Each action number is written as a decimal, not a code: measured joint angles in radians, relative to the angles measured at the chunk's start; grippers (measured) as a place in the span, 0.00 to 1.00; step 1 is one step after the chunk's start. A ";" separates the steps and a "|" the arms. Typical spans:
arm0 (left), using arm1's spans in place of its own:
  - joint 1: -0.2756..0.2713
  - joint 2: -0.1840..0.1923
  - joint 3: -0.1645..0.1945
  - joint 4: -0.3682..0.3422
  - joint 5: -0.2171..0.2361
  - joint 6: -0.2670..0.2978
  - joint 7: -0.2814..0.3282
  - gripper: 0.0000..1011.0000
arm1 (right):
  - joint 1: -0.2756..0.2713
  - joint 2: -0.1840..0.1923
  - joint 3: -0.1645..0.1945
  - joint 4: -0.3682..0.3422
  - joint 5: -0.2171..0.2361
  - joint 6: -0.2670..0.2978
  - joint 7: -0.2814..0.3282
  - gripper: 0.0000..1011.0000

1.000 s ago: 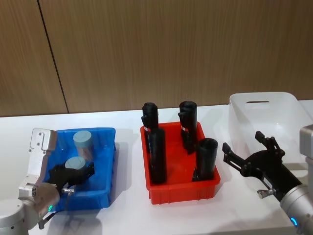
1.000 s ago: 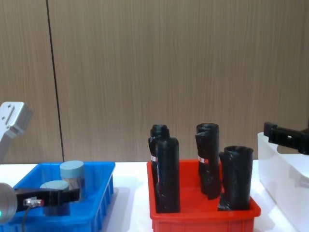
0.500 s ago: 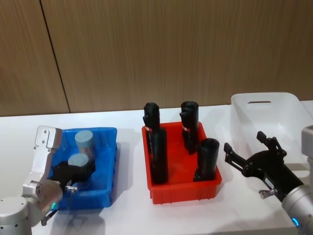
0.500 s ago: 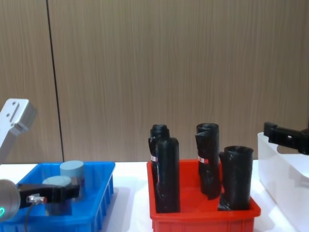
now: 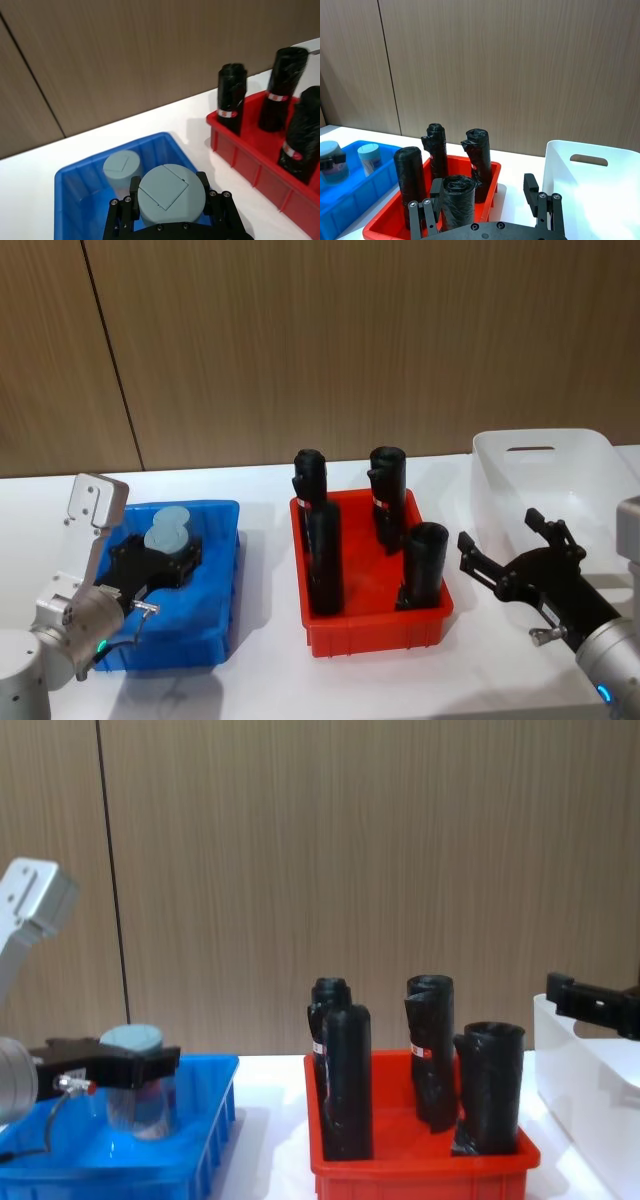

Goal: Pick the cotton swabs from the blue box and place them into the white box.

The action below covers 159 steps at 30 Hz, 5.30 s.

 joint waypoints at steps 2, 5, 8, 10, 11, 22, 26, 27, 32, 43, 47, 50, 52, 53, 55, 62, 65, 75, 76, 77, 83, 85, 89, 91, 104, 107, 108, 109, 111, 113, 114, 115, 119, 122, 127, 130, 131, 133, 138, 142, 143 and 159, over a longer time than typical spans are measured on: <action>0.005 0.005 -0.002 -0.018 0.002 -0.004 -0.014 0.66 | 0.000 0.000 0.000 0.000 0.000 0.000 0.000 0.99; 0.014 0.019 -0.008 -0.052 0.003 -0.016 -0.056 0.66 | 0.000 0.000 0.000 0.000 0.000 0.000 0.000 0.99; 0.020 0.028 -0.011 -0.075 0.003 -0.025 -0.094 0.66 | 0.000 0.000 0.000 0.000 0.000 0.000 0.000 0.99; 0.022 0.032 -0.013 -0.084 0.002 -0.029 -0.113 0.66 | 0.000 0.000 0.000 0.000 0.000 0.000 0.000 0.99; 0.024 0.035 -0.015 -0.091 0.000 -0.032 -0.126 0.66 | 0.000 0.000 0.000 0.000 0.000 0.000 0.000 0.99; 0.029 0.060 -0.025 -0.135 -0.031 -0.061 -0.291 0.66 | 0.000 0.000 0.000 0.000 0.000 0.000 0.000 0.99; 0.026 0.064 -0.026 -0.138 -0.047 -0.072 -0.352 0.66 | 0.000 0.000 0.000 0.000 0.000 0.000 0.000 0.99; 0.025 0.065 -0.026 -0.138 -0.050 -0.074 -0.363 0.66 | 0.000 0.000 0.000 0.000 0.000 0.000 0.000 0.99; 0.014 0.066 -0.026 -0.131 -0.077 -0.090 -0.453 0.66 | 0.000 0.000 0.000 0.000 0.000 0.000 0.000 0.99; -0.021 0.053 -0.017 -0.082 -0.134 -0.121 -0.633 0.66 | 0.000 0.000 0.000 0.000 0.000 0.000 0.000 0.99; -0.039 0.044 -0.012 -0.054 -0.154 -0.129 -0.700 0.66 | 0.000 0.000 0.000 0.000 0.000 0.000 0.000 0.99; -0.053 0.037 -0.007 -0.031 -0.168 -0.134 -0.754 0.66 | 0.000 0.000 0.000 0.000 0.000 0.000 0.000 0.99; -0.067 0.031 -0.002 -0.011 -0.176 -0.137 -0.792 0.66 | 0.000 0.000 0.000 0.000 0.000 0.000 0.000 0.99; -0.071 0.029 -0.001 -0.005 -0.179 -0.137 -0.806 0.66 | 0.000 0.000 0.000 0.000 0.000 0.000 0.000 0.99; -0.086 0.022 0.004 0.017 -0.187 -0.139 -0.847 0.66 | 0.000 0.000 0.000 0.000 0.000 0.000 0.000 0.99; -0.129 -0.001 0.020 0.078 -0.199 -0.142 -0.950 0.66 | 0.000 0.000 0.000 0.000 0.000 0.000 0.000 0.99; -0.146 -0.009 0.026 0.100 -0.199 -0.143 -0.978 0.66 | 0.000 0.000 0.000 0.000 0.000 0.000 0.000 0.99; -0.184 -0.028 0.040 0.151 -0.197 -0.143 -1.033 0.66 | 0.000 0.000 0.000 0.000 0.000 0.000 0.000 0.99; -0.188 -0.030 0.041 0.155 -0.196 -0.143 -1.038 0.66 | 0.000 0.000 0.000 0.000 0.000 0.000 0.000 0.99; -0.188 -0.030 0.041 0.155 -0.196 -0.143 -1.038 0.66 | 0.000 0.000 0.000 0.000 0.000 0.000 0.001 0.99; -0.198 -0.035 0.046 0.169 -0.195 -0.143 -1.052 0.66 | 0.000 0.003 0.001 0.000 -0.003 0.002 0.018 0.99; -0.201 -0.036 0.047 0.173 -0.194 -0.143 -1.056 0.66 | 0.000 0.005 0.001 0.000 -0.006 0.005 0.028 0.99; -0.205 -0.038 0.048 0.178 -0.194 -0.143 -1.061 0.66 | 0.003 0.013 0.003 0.000 -0.008 0.017 0.067 0.99; -0.206 -0.039 0.049 0.180 -0.194 -0.143 -1.063 0.66 | 0.005 0.017 0.004 0.000 -0.008 0.022 0.081 0.99; -0.212 -0.041 0.051 0.187 -0.193 -0.143 -1.071 0.66 | 0.028 0.052 0.011 -0.001 0.010 0.081 0.259 0.99; -0.212 -0.041 0.051 0.188 -0.193 -0.143 -1.071 0.66 | 0.036 0.060 0.012 -0.001 0.014 0.098 0.307 0.99; -0.213 -0.041 0.051 0.188 -0.193 -0.143 -1.072 0.66 | 0.041 0.063 0.012 -0.001 0.014 0.105 0.326 0.99; -0.213 -0.041 0.051 0.189 -0.193 -0.143 -1.072 0.66 | 0.043 0.065 0.012 -0.001 0.014 0.111 0.342 0.99; -0.213 -0.041 0.051 0.189 -0.193 -0.143 -1.073 0.66 | 0.049 0.068 0.011 0.001 0.014 0.119 0.365 0.99; -0.213 -0.042 0.051 0.189 -0.193 -0.143 -1.073 0.66 | 0.055 0.071 0.010 0.003 0.013 0.128 0.392 0.99; -0.213 -0.042 0.051 0.189 -0.193 -0.143 -1.073 0.66 | 0.061 0.073 0.009 0.005 0.012 0.136 0.415 0.99; -0.213 -0.042 0.051 0.189 -0.193 -0.143 -1.073 0.66 | 0.069 0.075 0.006 0.008 0.008 0.144 0.439 0.99; -0.214 -0.042 0.051 0.190 -0.193 -0.143 -1.073 0.66 | 0.092 0.076 -0.001 0.017 -0.004 0.166 0.506 0.99; -0.214 -0.042 0.051 0.190 -0.193 -0.143 -1.074 0.66 | 0.106 0.075 -0.007 0.024 -0.015 0.176 0.543 0.99; -0.215 -0.042 0.051 0.191 -0.193 -0.143 -1.074 0.66 | 0.145 0.063 -0.025 0.046 -0.044 0.199 0.627 0.99; -0.215 -0.042 0.051 0.191 -0.193 -0.143 -1.074 0.66 | 0.170 0.051 -0.037 0.061 -0.065 0.210 0.670 0.99; -0.215 -0.042 0.051 0.191 -0.193 -0.143 -1.074 0.66 | 0.185 0.042 -0.045 0.072 -0.074 0.215 0.690 0.99; -0.215 -0.042 0.051 0.191 -0.193 -0.143 -1.074 0.66 | 0.196 0.036 -0.050 0.080 -0.083 0.220 0.704 0.99; -0.215 -0.042 0.051 0.191 -0.193 -0.143 -1.074 0.66 | 0.235 0.011 -0.069 0.110 -0.111 0.229 0.742 0.99; -0.215 -0.042 0.051 0.191 -0.193 -0.143 -1.075 0.66 | 0.253 0.000 -0.078 0.125 -0.122 0.231 0.751 0.99; -0.215 -0.042 0.051 0.191 -0.193 -0.143 -1.074 0.66 | 0.263 -0.006 -0.083 0.133 -0.130 0.232 0.756 0.99; -0.215 -0.042 0.051 0.191 -0.193 -0.143 -1.074 0.66 | 0.328 -0.045 -0.113 0.197 -0.198 0.230 0.742 0.99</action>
